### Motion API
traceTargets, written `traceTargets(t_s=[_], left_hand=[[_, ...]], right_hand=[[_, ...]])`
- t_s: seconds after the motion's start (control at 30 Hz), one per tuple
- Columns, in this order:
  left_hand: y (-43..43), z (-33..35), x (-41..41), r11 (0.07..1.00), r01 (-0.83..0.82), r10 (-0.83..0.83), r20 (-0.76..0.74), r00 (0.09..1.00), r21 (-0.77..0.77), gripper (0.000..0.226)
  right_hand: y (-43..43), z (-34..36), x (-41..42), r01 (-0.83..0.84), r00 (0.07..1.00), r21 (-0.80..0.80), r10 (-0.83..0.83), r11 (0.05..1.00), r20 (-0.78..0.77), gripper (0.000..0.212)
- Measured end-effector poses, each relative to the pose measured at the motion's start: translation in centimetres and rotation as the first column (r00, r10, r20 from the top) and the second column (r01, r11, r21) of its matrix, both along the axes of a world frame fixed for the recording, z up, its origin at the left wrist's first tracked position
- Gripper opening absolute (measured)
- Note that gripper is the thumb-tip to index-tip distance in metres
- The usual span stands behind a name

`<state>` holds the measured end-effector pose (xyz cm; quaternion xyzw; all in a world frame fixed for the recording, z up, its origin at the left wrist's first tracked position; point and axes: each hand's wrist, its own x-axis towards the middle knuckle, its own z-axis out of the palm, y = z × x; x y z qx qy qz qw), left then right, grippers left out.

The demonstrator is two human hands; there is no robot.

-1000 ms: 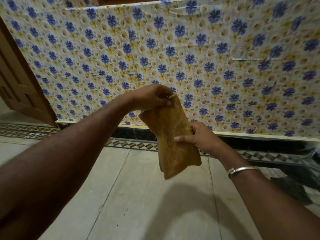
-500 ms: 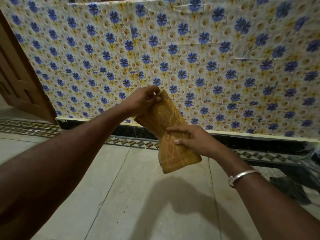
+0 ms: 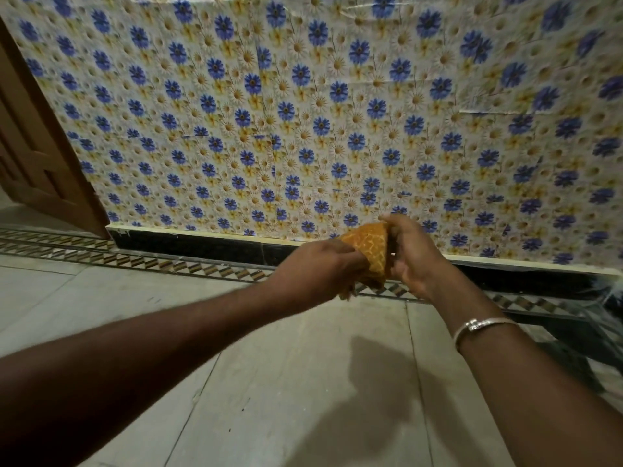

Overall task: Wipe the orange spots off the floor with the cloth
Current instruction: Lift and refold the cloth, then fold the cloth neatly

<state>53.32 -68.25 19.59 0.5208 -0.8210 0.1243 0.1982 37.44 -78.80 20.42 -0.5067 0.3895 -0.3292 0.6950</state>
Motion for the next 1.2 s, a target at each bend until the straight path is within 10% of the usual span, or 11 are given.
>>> traceTargets(t_s=[0.13, 0.23, 0.33, 0.47, 0.63, 0.77, 1.2], left_hand=[[0.0, -1.2, -0.1, 0.987, 0.047, -0.041, 0.041, 0.998, -0.155, 0.025], [0.1, -1.4, -0.3, 0.998, 0.053, -0.058, -0.241, 0.969, -0.025, 0.023], [-0.5, -1.0, 0.2, 0.967, 0.013, 0.185, -0.735, 0.652, 0.254, 0.034], [-3.0, -0.9, 2.3, 0.813, 0.233, 0.516, -0.845, 0.138, 0.534, 0.090], [-3.9, -0.8, 2.4, 0.725, 0.564, 0.505, -0.862, -0.044, 0.396, 0.072], [-4.0, 1.6, 2.3, 0.852, 0.316, 0.448, -0.894, -0.029, 0.417, 0.038], [-4.4, 3.6, 0.1, 0.920, -0.264, 0.361, -0.891, 0.276, 0.291, 0.036]], right_hand=[[0.3, -0.2, 0.4, 0.043, 0.991, -0.152, -0.061, 0.987, -0.122, 0.038], [0.3, -0.2, 0.1, 0.080, 0.982, -0.251, -0.119, 0.965, -0.146, 0.026], [0.0, 0.6, -0.2, 0.085, 0.982, -0.315, -0.132, 0.945, -0.132, 0.022], [0.4, 2.2, 0.4, 0.077, 0.997, -0.318, -0.071, 0.945, 0.032, 0.021], [1.1, 3.1, 0.7, -0.007, 0.964, -0.125, 0.040, 0.992, 0.262, 0.026], [0.7, 2.3, -0.1, 0.018, 0.979, -0.089, 0.001, 0.996, 0.206, 0.030], [2.2, 1.8, 1.5, 0.266, 0.950, -0.451, -0.312, 0.852, -0.028, 0.039]])
